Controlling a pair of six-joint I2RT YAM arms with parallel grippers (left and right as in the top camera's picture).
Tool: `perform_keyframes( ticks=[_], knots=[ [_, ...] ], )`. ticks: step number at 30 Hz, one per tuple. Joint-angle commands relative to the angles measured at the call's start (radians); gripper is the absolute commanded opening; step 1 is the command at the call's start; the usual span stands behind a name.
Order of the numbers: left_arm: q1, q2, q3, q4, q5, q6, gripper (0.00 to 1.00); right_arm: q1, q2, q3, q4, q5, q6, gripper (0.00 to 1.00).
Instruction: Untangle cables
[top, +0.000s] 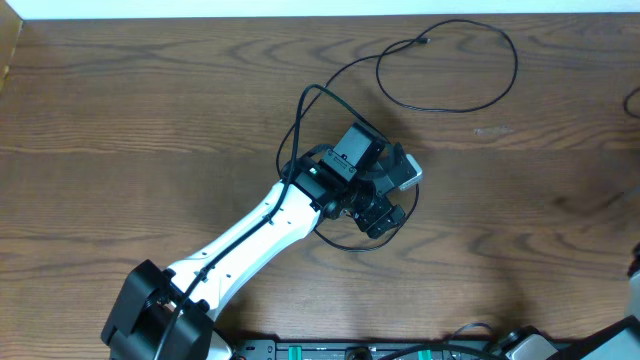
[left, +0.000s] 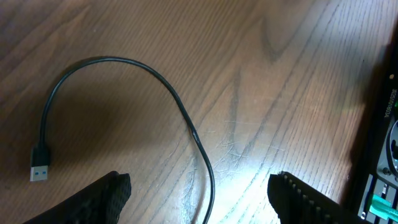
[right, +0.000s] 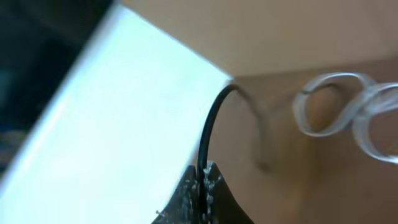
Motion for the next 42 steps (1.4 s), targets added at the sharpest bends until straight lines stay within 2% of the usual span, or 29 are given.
perform_keyframes(
  ticks=[1, 10, 17, 20, 23, 27, 29, 33, 34, 35, 37, 42],
  knots=[
    [0.005, -0.001, 0.007, -0.003, -0.001, -0.01, 0.76, -0.004, -0.006, 0.103, 0.0, -0.076, 0.062, 0.01],
    [0.005, -0.001, 0.007, -0.003, 0.002, -0.01, 0.76, -0.064, -0.004, 0.204, -0.008, -0.031, 0.063, 0.01],
    [0.005, -0.001, 0.007, -0.026, 0.002, -0.01, 0.76, -0.086, 0.026, 0.204, -0.166, 0.168, 0.055, 0.01],
    [0.005, -0.001, 0.007, -0.029, 0.002, -0.01, 0.76, -0.085, 0.079, 0.223, -0.235, 0.14, -0.036, 0.01],
    [0.004, -0.001, 0.007, -0.03, 0.002, -0.01, 0.76, -0.086, 0.203, 0.32, -0.423, 0.084, -0.137, 0.01],
    [0.004, 0.0, 0.007, -0.036, 0.002, -0.013, 0.76, -0.086, 0.335, 0.449, -0.612, 0.062, -0.203, 0.01],
    [0.005, 0.0, 0.007, -0.037, 0.002, -0.014, 0.76, -0.086, 0.418, 0.554, -0.773, 0.107, -0.247, 0.01],
    [0.004, 0.0, 0.007, -0.037, 0.002, -0.013, 0.76, -0.086, 0.517, 0.686, -0.986, 0.215, -0.316, 0.01],
    [0.004, 0.0, 0.007, -0.037, 0.002, -0.013, 0.76, -0.087, 0.531, 0.703, -1.015, 0.227, -0.332, 0.17],
    [0.005, 0.0, 0.007, -0.036, 0.002, -0.013, 0.76, -0.087, 0.542, 0.711, -1.035, 0.238, -0.339, 0.49],
    [0.004, 0.0, 0.007, -0.037, 0.002, -0.013, 0.76, -0.087, 0.548, 0.711, -1.056, 0.264, -0.339, 0.99],
    [0.003, 0.0, 0.007, -0.037, 0.002, -0.013, 0.76, -0.085, 0.547, 0.711, -1.079, 0.303, -0.385, 0.99]
  ],
)
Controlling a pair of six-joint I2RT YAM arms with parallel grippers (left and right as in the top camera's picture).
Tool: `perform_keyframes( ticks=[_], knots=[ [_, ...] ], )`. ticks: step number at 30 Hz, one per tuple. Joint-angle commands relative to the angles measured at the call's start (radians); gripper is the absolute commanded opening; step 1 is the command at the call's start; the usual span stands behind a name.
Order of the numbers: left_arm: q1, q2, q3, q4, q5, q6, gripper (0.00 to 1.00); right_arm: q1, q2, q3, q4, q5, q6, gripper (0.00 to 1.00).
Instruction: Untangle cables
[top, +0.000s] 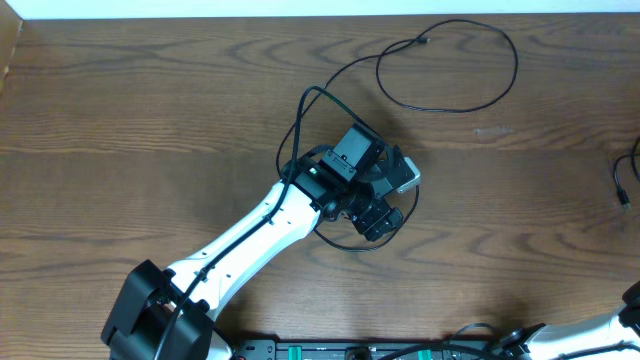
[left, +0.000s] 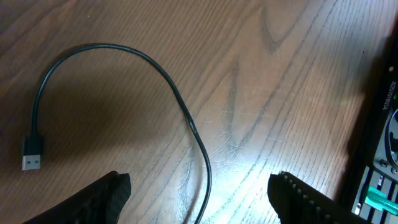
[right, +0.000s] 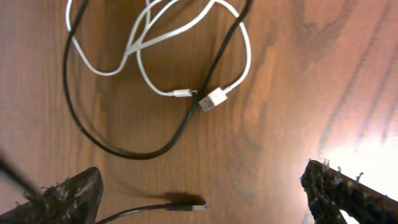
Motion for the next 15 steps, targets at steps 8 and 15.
perform_keyframes(
  ticks=[8, 15],
  knots=[
    [0.003, 0.0, 0.007, -0.002, 0.002, -0.013, 0.76, -0.002, 0.005, 0.024, 0.123, -0.006, -0.121, 0.99],
    [0.003, 0.0, 0.007, -0.001, 0.002, -0.013, 0.76, -0.002, 0.005, 0.024, 0.325, -0.228, 0.01, 0.99]
  ],
)
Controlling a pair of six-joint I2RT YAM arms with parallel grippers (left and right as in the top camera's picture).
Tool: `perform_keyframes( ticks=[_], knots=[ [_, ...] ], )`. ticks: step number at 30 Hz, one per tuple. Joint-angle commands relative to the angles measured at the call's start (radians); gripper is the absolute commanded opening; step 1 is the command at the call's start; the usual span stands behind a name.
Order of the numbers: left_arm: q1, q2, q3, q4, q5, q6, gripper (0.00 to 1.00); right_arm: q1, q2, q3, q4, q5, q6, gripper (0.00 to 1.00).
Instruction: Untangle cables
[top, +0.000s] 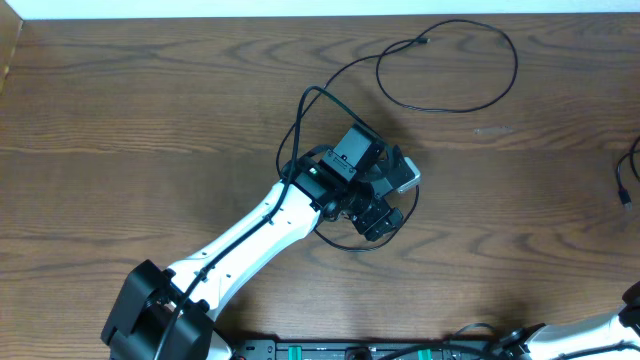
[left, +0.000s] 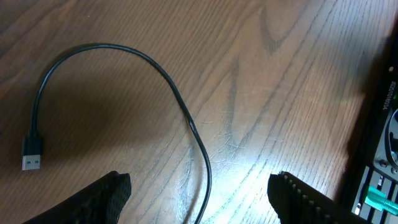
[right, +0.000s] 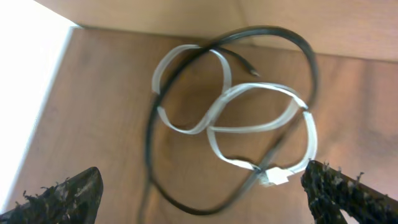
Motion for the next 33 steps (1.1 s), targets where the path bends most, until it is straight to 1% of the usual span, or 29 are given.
perform_keyframes(
  ticks=[1, 3, 5, 6, 8, 11, 13, 15, 19, 20, 21, 23, 26, 28, 30, 31, 33],
  knots=[
    [0.003, 0.0, 0.007, -0.002, 0.002, -0.013, 0.76, -0.002, 0.005, 0.019, 0.058, -0.183, 0.1, 0.99],
    [0.003, 0.0, 0.007, -0.002, 0.002, -0.013, 0.76, -0.002, 0.005, 0.019, 0.116, -0.297, 0.104, 0.99],
    [0.003, 0.0, 0.007, -0.002, 0.002, -0.013, 0.76, -0.002, 0.005, 0.019, 0.148, -0.369, 0.134, 0.99],
    [0.003, 0.0, 0.007, -0.002, 0.002, -0.013, 0.76, -0.002, 0.003, 0.019, 0.146, -0.396, 0.159, 0.99],
    [0.003, 0.0, 0.007, -0.002, 0.002, -0.013, 0.76, 0.001, 0.003, 0.019, 0.132, -0.404, 0.158, 0.99],
    [0.003, 0.0, 0.007, -0.001, 0.001, -0.013, 0.76, 0.019, 0.001, 0.019, 0.111, -0.447, 0.079, 0.99],
    [0.003, 0.0, 0.007, 0.003, 0.001, -0.013, 0.76, 0.05, 0.001, 0.019, 0.109, -0.508, -0.034, 0.99],
    [0.003, 0.0, 0.007, 0.007, 0.001, -0.013, 0.76, 0.08, 0.001, 0.02, 0.1, -0.521, -0.089, 0.99],
    [0.004, 0.0, 0.007, 0.01, -0.01, -0.027, 0.76, 0.22, 0.001, 0.019, 0.064, -0.505, -0.232, 0.99],
    [0.004, 0.0, 0.007, 0.011, -0.032, -0.047, 0.76, 0.259, 0.001, 0.02, 0.05, -0.483, -0.253, 0.99],
    [0.004, 0.0, 0.007, 0.01, -0.096, -0.09, 0.76, 0.325, 0.001, 0.019, 0.018, -0.434, -0.289, 0.99],
    [0.005, 0.0, 0.007, 0.011, -0.159, -0.121, 0.76, 0.401, 0.001, 0.019, -0.02, -0.377, -0.341, 0.99],
    [0.02, 0.0, 0.007, 0.016, -0.164, -0.13, 0.76, 0.559, 0.001, 0.019, -0.105, -0.284, -0.456, 0.99],
    [0.032, 0.0, 0.007, 0.017, -0.164, -0.146, 0.76, 0.652, 0.001, 0.019, -0.162, -0.228, -0.523, 0.99],
    [0.055, 0.0, 0.007, 0.018, -0.164, -0.177, 0.76, 0.777, 0.003, 0.017, -0.237, -0.148, -0.621, 0.99],
    [0.068, 0.0, 0.007, 0.023, -0.164, -0.198, 0.76, 0.812, 0.004, 0.014, -0.261, -0.129, -0.663, 0.99],
    [0.106, 0.0, 0.007, 0.057, -0.164, -0.302, 0.76, 0.89, 0.012, 0.012, -0.313, -0.101, -0.759, 0.99]
  ],
)
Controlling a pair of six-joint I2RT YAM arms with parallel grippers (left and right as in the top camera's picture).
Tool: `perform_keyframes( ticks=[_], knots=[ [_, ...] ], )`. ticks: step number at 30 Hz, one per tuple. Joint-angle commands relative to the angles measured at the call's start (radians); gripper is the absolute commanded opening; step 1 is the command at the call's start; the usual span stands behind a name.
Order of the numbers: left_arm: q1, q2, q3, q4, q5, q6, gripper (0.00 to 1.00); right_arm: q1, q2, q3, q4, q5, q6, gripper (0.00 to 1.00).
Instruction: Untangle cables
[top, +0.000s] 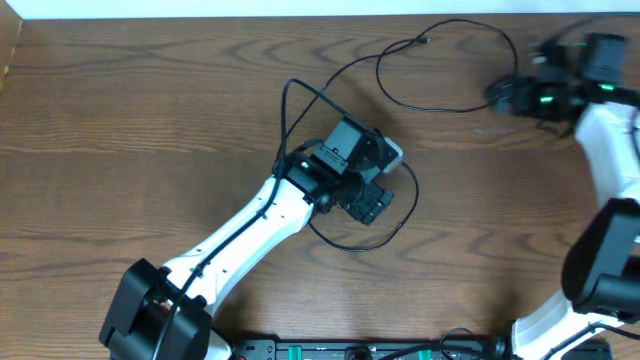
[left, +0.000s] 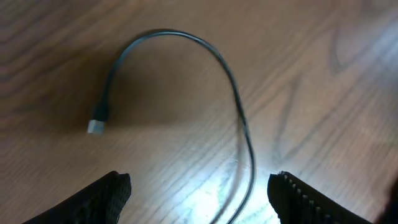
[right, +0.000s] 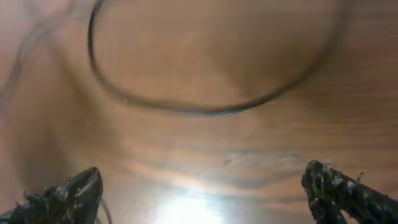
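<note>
A thin black cable (top: 508, 62) forms a loop at the table's far side and runs down-left past the left arm to a curve (top: 395, 230) near it. In the left wrist view its USB plug (left: 97, 124) lies on the wood, and the cable (left: 239, 112) arcs down between the fingers. My left gripper (left: 202, 200) is open just above it, mid-table (top: 368, 203). My right gripper (top: 503, 96) is open at the loop's right side; its blurred view shows the loop's arc (right: 205, 109) ahead of the gripper (right: 205, 193). No white cable shows.
The wooden table (top: 120, 130) reaches to a white wall edge (top: 300, 8) at the back. A black rail with green parts (top: 360, 350) lines the front edge. The right arm (top: 610, 150) runs down the right side.
My right arm has come into the overhead view at the far right, open by the thin loop. The left gripper has shifted and turned a little, and the cable's bend beside it has moved left.
First my right gripper was shut on a black cable off the table's right side, and the left hung open over the plug end. Then the right was open above a tangle of white and black cable. Now it is by the far loop; the left is still open.
</note>
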Motion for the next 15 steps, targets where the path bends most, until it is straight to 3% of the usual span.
perform_keyframes(
  ticks=[1, 3, 7, 11, 14, 15],
  knots=[
    [0.092, -0.002, 0.007, 0.055, -0.016, -0.238, 0.76, 0.132, 0.016, -0.001, -0.07, 0.108, -0.214, 0.99],
    [0.164, -0.005, 0.008, 0.07, -0.016, -0.386, 0.76, 0.185, 0.024, -0.002, -0.108, 0.107, -0.258, 0.99],
    [0.315, -0.01, 0.008, 0.069, 0.072, -0.539, 0.76, 0.273, 0.043, -0.003, -0.162, 0.066, -0.282, 0.99],
    [0.411, -0.01, 0.008, 0.04, 0.134, -0.535, 0.73, 0.352, 0.072, -0.05, -0.174, 0.065, -0.282, 0.87],
    [0.436, -0.01, 0.008, 0.002, 0.12, -0.448, 0.73, 0.385, 0.095, -0.102, -0.144, 0.075, -0.282, 0.84],
    [0.439, -0.01, 0.008, -0.019, 0.085, -0.42, 0.73, 0.396, 0.106, -0.127, -0.123, 0.074, -0.282, 0.79]
  ],
)
